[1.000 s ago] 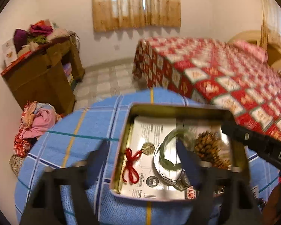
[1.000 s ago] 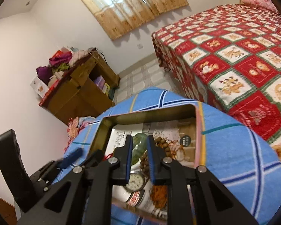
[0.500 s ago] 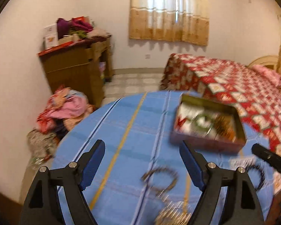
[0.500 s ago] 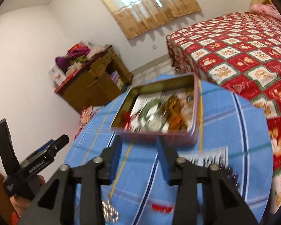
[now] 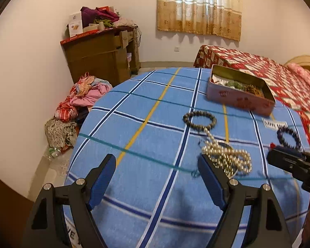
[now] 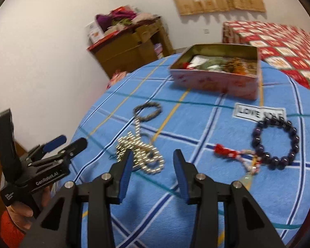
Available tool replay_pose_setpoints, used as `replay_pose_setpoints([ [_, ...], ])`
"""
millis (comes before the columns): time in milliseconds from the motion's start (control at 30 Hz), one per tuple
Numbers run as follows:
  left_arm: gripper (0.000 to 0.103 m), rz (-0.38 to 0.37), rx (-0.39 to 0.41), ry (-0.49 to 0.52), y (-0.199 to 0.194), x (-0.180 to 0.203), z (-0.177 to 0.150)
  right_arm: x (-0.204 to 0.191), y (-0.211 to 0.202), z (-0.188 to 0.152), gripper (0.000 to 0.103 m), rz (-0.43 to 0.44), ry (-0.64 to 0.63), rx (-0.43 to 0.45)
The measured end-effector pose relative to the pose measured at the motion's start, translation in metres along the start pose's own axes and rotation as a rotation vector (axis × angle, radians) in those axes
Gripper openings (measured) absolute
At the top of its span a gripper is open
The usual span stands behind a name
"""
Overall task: Organize jewelry
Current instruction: 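Reach for and grasp the pearl necklace with the right tool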
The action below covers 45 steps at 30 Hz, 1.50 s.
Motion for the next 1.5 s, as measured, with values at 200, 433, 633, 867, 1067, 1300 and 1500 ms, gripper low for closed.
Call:
replay_pose_setpoints([
  [200,0.082,-0.003,0.005,0.006,-0.013,-0.004,-0.006,-0.012,0.024,0.001,0.027,0.008,-0.097,-0.030],
  [433,0.082,0.011,-0.005,-0.009,-0.015,-0.015,-0.012,-0.007,0.040,0.014,0.025,-0.001,-0.060,-0.031],
  [633,0.082,0.022,0.000,-0.009,-0.015,-0.018,-0.011,-0.024,0.046,0.015,0.025,0.039,-0.140,-0.056],
  [867,0.082,0.026,-0.001,-0.023,-0.017,-0.022,-0.012,-0.018,0.065,-0.007,0.025,0.021,-0.177,-0.140],
  [1067,0.082,0.026,0.004,-0.045,-0.019,-0.030,-0.010,-0.036,0.051,-0.019,0.025,0.111,-0.202,-0.223],
  [1300,0.082,0.030,0.000,-0.088,-0.021,-0.039,-0.008,-0.039,0.062,-0.017,0.025,0.091,-0.229,-0.232],
  [1500,0.082,0.035,0.009,-0.102,-0.025,-0.044,-0.006,-0.042,0.073,-0.021,0.025,0.113,-0.255,-0.260],
])
Point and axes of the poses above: each gripper's, at about its wrist camera, not at the fingertips, and y roughly the way its jaws point, x to its right, z to its top, the point moved 4 cm from there along y, roughly the way its jaws point, and after that the axes turned 14 degrees about x, right-handed, at the moved point
